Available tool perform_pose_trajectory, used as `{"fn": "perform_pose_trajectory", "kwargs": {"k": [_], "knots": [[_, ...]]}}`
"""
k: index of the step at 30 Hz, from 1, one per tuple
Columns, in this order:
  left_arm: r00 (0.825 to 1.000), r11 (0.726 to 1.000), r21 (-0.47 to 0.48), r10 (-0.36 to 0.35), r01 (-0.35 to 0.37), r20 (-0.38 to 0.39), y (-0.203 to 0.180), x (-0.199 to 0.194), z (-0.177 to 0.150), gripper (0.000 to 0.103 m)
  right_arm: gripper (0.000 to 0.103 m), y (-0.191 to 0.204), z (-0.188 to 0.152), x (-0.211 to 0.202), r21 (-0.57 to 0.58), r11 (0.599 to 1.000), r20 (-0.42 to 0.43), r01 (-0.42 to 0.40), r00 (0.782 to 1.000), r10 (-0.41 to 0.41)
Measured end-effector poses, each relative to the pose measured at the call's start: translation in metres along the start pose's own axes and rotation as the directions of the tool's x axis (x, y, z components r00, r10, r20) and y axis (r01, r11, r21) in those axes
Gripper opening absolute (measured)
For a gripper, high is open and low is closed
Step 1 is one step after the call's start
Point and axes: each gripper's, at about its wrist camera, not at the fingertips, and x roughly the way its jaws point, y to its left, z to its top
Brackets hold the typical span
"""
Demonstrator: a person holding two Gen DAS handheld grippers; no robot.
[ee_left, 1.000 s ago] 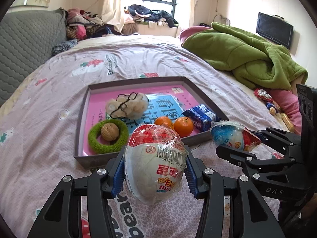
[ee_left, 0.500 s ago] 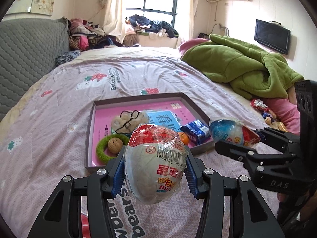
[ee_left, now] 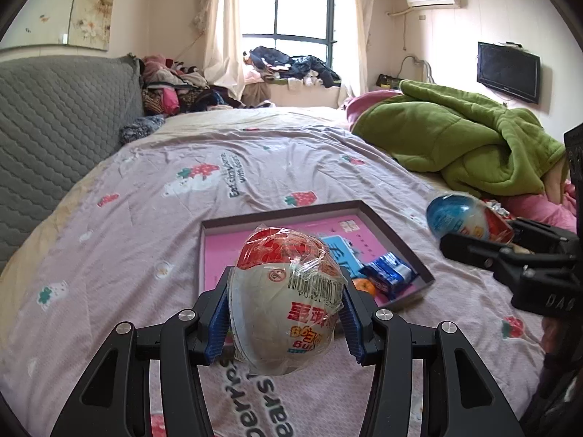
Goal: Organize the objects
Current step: 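Lift the white-red egg with the left tool while the right tool lifts the red wrapped ball, then carry the white-red egg with the left tool while the right tool carries the red ball over the box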
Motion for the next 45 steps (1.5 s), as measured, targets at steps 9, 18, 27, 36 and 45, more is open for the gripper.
{"fn": "perform_pose_trajectory", "kwargs": {"k": [9, 18, 27, 36, 45], "knots": [[1.0, 1.0, 0.006, 0.018, -0.018, 0.022, 0.009, 0.012, 0.01, 0.053, 0.055, -0.01, 0.023, 0.004, -0.001, 1.0, 0.048, 0.009, 0.999, -0.009], [0.999, 1.0, -0.012, 0.009, -0.008, 0.032, 0.015, 0.032, 0.018, 0.053, 0.055, -0.02, 0.033, 0.011, 0.017, 0.999, 0.116, 0.044, 0.992, -0.046], [1.0, 1.0, -0.031, 0.002, -0.001, 0.03, 0.019, 0.042, 0.019, 0.053, 0.055, -0.022, 0.032, 0.029, 0.013, 0.998, 0.114, 0.061, 0.992, -0.062], [1.0, 0.999, -0.041, 0.004, -0.004, 0.013, 0.021, 0.049, 0.015, 0.053, 0.055, -0.026, 0.031, 0.043, 0.015, 0.998, 0.095, 0.06, 0.994, -0.061], [1.0, 0.999, -0.042, -0.004, 0.004, -0.018, 0.022, 0.065, 0.008, 0.053, 0.055, -0.025, 0.03, 0.06, -0.014, 0.998, 0.077, 0.06, 0.995, -0.059]]}}
